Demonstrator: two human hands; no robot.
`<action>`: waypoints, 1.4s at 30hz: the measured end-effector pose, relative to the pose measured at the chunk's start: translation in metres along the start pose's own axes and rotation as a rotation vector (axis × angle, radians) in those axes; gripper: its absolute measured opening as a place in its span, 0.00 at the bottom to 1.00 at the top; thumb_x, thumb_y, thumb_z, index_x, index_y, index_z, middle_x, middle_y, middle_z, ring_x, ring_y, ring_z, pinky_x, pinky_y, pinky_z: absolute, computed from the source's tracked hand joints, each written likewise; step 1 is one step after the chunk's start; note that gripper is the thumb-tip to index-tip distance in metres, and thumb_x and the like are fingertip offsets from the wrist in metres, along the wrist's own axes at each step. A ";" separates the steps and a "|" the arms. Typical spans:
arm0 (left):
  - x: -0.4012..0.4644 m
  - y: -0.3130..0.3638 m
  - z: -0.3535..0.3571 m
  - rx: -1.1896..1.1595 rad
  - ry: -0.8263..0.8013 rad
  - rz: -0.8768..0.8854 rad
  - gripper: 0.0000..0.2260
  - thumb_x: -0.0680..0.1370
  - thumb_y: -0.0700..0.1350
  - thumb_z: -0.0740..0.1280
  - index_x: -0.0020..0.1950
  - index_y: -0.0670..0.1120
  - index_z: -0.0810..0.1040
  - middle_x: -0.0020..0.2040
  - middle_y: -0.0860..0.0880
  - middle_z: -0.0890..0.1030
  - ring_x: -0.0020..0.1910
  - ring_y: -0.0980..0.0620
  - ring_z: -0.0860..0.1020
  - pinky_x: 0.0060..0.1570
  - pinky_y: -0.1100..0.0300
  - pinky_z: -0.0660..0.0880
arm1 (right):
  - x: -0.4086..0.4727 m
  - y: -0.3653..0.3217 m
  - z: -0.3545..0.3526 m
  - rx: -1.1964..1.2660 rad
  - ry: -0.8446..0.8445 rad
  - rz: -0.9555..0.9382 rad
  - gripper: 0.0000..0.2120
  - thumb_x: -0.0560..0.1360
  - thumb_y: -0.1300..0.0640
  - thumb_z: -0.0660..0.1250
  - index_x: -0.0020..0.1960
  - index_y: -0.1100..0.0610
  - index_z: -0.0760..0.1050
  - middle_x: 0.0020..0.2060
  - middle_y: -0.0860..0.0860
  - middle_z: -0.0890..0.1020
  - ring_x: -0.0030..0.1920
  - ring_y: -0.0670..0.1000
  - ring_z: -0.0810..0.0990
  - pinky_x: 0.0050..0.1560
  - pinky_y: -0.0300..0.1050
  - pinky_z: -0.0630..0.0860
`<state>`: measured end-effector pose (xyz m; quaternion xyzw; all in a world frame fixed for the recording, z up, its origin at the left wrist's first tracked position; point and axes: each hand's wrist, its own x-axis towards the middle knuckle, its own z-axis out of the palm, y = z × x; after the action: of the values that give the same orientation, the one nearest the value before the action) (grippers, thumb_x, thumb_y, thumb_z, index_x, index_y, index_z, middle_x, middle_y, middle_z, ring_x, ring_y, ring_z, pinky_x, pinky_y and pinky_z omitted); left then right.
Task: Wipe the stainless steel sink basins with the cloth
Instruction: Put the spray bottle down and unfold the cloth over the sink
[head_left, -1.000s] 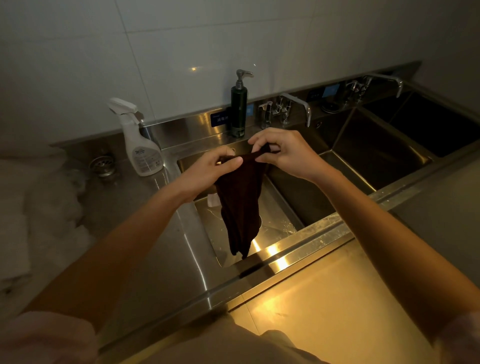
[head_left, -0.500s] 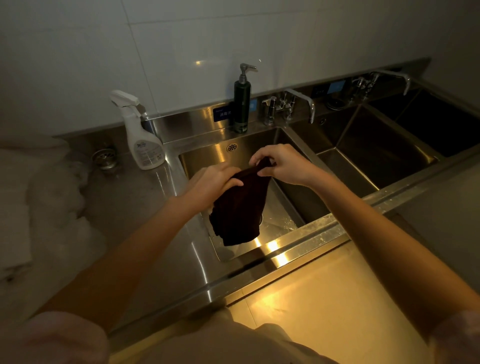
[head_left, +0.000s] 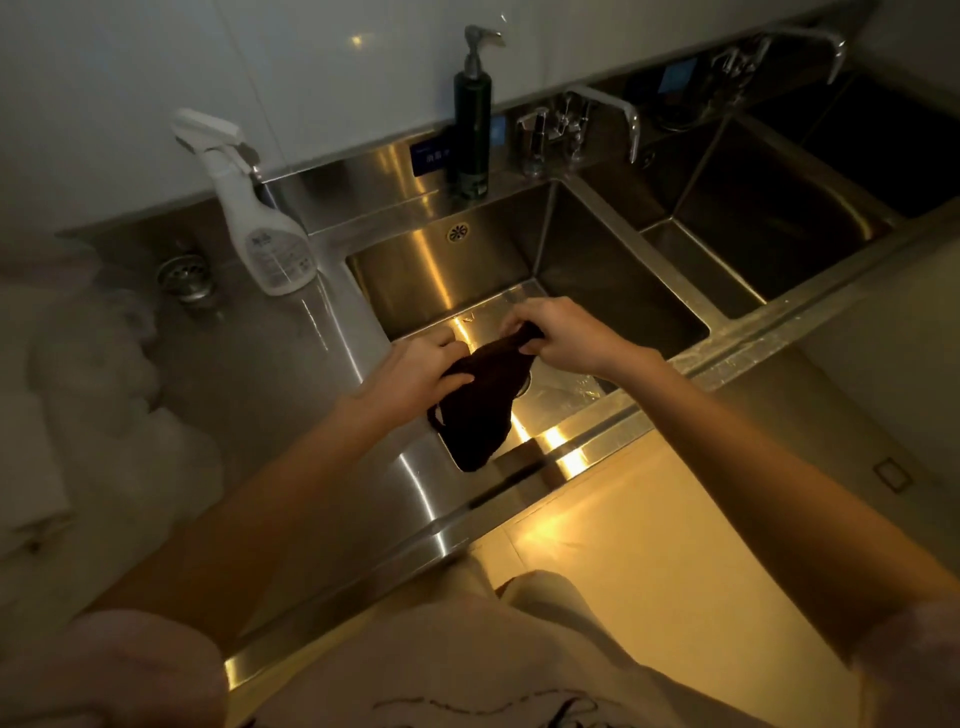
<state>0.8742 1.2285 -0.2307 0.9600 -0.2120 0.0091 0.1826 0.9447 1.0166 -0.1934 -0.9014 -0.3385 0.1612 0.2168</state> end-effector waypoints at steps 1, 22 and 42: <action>0.000 0.001 0.002 -0.024 0.022 -0.001 0.09 0.76 0.44 0.70 0.52 0.40 0.79 0.47 0.44 0.77 0.42 0.48 0.76 0.41 0.58 0.72 | -0.003 0.001 0.001 -0.012 0.002 0.011 0.12 0.75 0.65 0.66 0.56 0.54 0.77 0.51 0.47 0.75 0.53 0.45 0.72 0.55 0.43 0.72; -0.058 0.136 0.040 0.056 0.131 -0.121 0.12 0.78 0.47 0.67 0.58 0.42 0.77 0.52 0.46 0.75 0.43 0.54 0.73 0.41 0.63 0.69 | -0.136 0.034 0.021 -0.085 0.134 -0.296 0.11 0.76 0.61 0.67 0.57 0.54 0.78 0.52 0.47 0.77 0.51 0.43 0.75 0.54 0.42 0.76; -0.130 0.200 0.154 0.303 0.001 -0.189 0.15 0.67 0.36 0.76 0.51 0.41 0.78 0.47 0.41 0.76 0.40 0.44 0.76 0.29 0.56 0.71 | -0.224 0.074 0.148 -0.204 0.197 -0.297 0.11 0.71 0.66 0.72 0.52 0.59 0.81 0.48 0.56 0.81 0.49 0.57 0.80 0.39 0.51 0.81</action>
<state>0.6647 1.0575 -0.3173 0.9922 -0.1167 0.0242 0.0361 0.7591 0.8562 -0.3240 -0.8703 -0.4593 0.0037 0.1779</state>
